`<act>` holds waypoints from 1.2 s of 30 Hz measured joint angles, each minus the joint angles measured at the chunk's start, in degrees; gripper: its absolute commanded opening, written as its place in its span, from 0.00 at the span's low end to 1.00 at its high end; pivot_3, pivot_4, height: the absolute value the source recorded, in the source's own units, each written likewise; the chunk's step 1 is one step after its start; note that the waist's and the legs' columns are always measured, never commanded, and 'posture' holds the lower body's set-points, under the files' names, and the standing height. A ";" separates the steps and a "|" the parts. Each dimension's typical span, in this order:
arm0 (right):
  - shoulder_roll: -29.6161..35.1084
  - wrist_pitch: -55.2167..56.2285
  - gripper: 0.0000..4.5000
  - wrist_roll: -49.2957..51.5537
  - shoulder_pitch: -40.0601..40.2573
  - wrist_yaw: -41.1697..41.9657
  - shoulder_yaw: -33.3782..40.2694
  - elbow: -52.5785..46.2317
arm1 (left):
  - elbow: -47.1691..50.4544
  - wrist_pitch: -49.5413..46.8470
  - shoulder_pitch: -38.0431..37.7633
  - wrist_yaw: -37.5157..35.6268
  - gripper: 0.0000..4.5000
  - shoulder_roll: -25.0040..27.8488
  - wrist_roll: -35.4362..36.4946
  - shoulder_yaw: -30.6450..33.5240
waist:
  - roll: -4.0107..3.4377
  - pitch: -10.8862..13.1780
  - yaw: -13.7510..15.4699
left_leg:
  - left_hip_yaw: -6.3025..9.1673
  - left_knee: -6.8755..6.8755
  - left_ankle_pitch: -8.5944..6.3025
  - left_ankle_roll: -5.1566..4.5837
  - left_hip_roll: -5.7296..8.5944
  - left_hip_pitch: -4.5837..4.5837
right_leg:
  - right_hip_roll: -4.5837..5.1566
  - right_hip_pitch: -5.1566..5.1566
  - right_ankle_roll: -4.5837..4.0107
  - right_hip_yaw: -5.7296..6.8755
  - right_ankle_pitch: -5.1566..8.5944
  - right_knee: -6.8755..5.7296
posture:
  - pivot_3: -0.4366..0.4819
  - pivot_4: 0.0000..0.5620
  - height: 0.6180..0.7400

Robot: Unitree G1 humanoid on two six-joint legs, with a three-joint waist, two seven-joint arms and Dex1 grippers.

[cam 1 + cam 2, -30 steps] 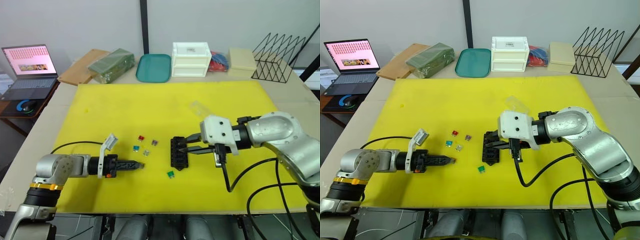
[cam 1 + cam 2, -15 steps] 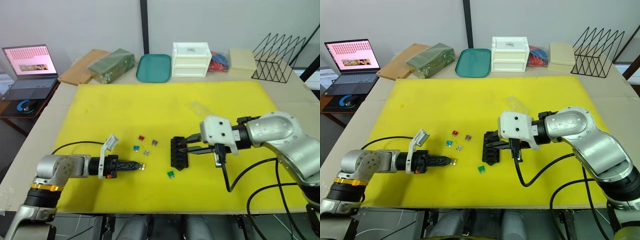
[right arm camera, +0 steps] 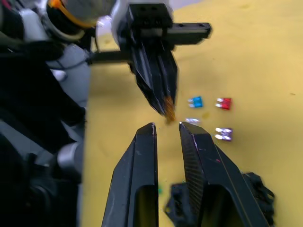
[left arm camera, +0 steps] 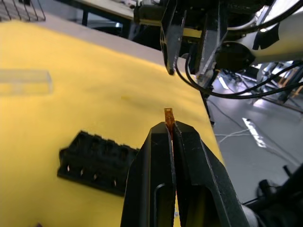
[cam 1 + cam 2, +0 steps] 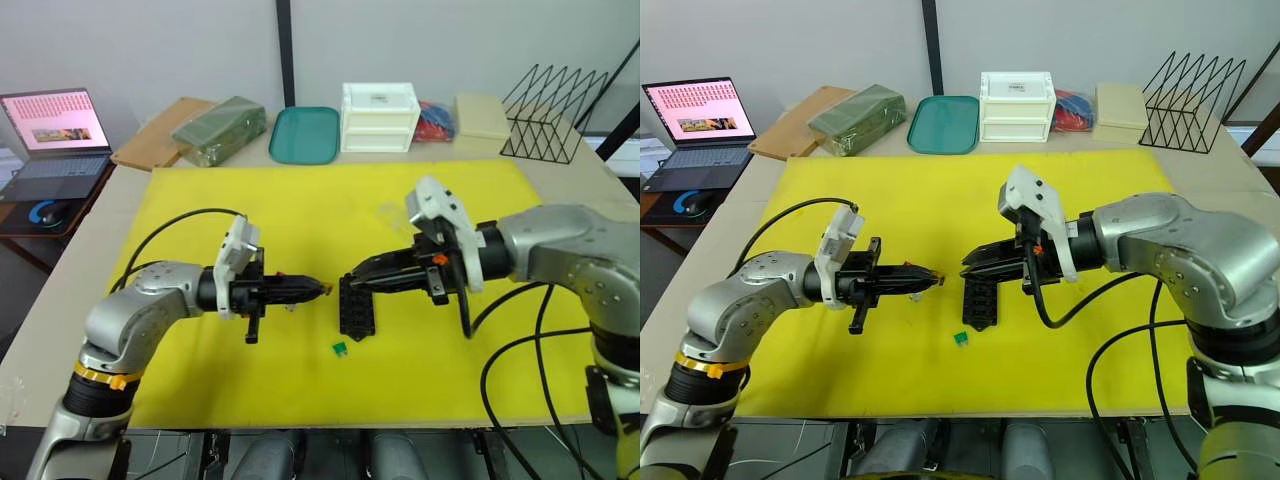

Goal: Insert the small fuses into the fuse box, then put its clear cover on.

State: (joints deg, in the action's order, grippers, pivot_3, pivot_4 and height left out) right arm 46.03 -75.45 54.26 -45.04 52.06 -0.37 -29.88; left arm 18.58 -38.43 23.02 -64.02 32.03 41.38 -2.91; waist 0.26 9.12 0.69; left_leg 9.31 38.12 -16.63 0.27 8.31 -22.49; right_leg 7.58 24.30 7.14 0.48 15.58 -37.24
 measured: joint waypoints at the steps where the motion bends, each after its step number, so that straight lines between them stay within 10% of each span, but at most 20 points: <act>1: -0.02 -1.11 0.20 0.99 -0.13 -0.82 0.13 0.01 | -0.01 0.61 0.02 0.02 0.01 -0.26 -0.27 -0.22 | 0.00 0.00 0.10 | 0.01 0.01 0.00 0.00 0.00 -0.01 | 0.00 -0.01 0.00 0.00 0.00 0.00 | 0.48 0.27 1.00; 36: 0.03 -0.67 0.20 2.67 0.34 -7.17 -3.15 -0.03 | 0.60 2.97 0.26 0.98 0.01 -0.95 -1.20 -2.10 | 0.01 0.00 0.01 | 0.00 0.02 0.00 -0.01 0.01 -0.01 | -0.01 0.00 0.02 0.00 -0.01 0.00 | 0.48 0.27 1.00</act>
State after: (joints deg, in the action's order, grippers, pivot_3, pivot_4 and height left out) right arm 46.06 -76.11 56.94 -44.71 44.88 -3.52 -29.92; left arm 19.18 -35.46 23.28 -63.04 31.08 40.18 -5.01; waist 0.27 9.12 0.71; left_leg 9.31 38.14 -16.63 0.27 8.33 -22.50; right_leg 7.57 24.30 7.15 0.48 15.57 -37.25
